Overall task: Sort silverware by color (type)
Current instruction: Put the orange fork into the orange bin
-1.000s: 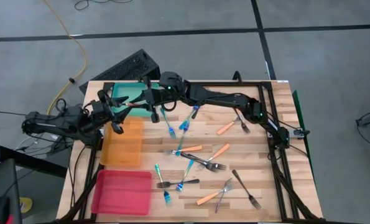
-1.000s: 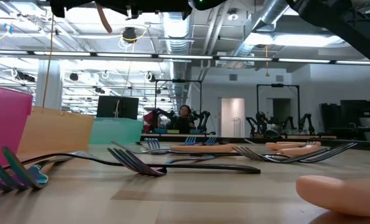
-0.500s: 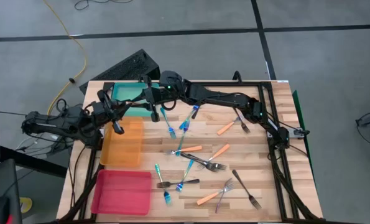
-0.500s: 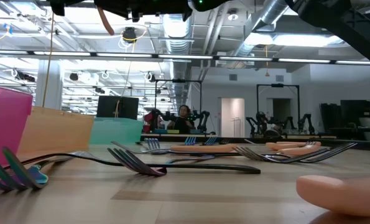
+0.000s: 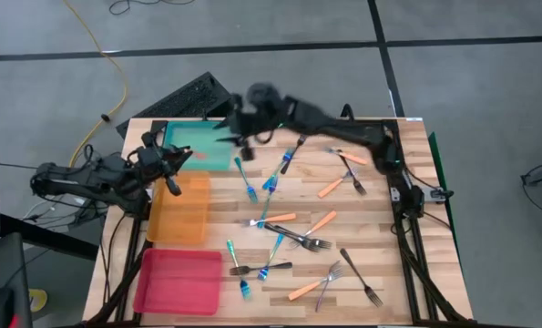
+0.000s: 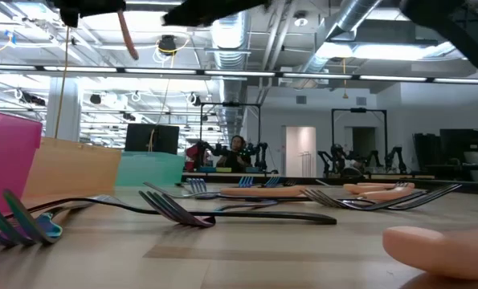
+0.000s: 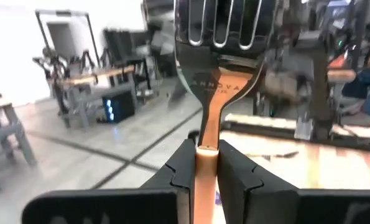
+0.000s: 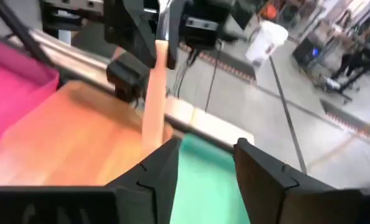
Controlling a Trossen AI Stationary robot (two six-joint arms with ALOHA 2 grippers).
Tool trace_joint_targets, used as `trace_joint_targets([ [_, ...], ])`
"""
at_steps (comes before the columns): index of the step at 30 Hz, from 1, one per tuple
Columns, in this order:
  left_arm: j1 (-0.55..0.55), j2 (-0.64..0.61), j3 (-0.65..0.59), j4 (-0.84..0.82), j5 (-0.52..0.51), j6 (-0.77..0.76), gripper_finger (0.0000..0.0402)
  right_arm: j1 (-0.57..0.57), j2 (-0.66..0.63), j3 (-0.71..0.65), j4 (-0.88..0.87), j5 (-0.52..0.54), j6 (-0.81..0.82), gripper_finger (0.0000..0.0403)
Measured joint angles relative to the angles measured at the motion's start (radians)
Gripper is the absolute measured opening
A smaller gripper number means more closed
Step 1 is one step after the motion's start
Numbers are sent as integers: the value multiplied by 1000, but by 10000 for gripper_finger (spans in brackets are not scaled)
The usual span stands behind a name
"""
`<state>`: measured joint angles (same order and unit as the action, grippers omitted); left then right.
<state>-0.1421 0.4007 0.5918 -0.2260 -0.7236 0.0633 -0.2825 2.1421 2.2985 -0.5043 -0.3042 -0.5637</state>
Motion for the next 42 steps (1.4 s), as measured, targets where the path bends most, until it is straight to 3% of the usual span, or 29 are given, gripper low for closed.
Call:
trace_joint_targets([
  [7, 0, 85, 52, -266, -10, -311, 23, -72, -153, -3, -295, 61, -64, 181],
  [14, 1, 273, 160, -518, 23, -780, 23, -135, -311, -1, -359, 192, -92, 176],
  [21, 1, 486, 367, -932, 71, -1251, 23, -186, -422, -2, -387, 224, -31, 175],
  [24, 1, 554, 397, -1014, 135, -1405, 23, -204, -441, -2, -411, 230, -24, 175],
  [33, 25, 652, 369, -1101, 409, -1569, 23, -227, -448, -2, -502, 228, -4, 175],
  [42, 72, 668, 368, -1193, 405, -1577, 23, -216, -437, -2, -547, 222, -10, 175],
])
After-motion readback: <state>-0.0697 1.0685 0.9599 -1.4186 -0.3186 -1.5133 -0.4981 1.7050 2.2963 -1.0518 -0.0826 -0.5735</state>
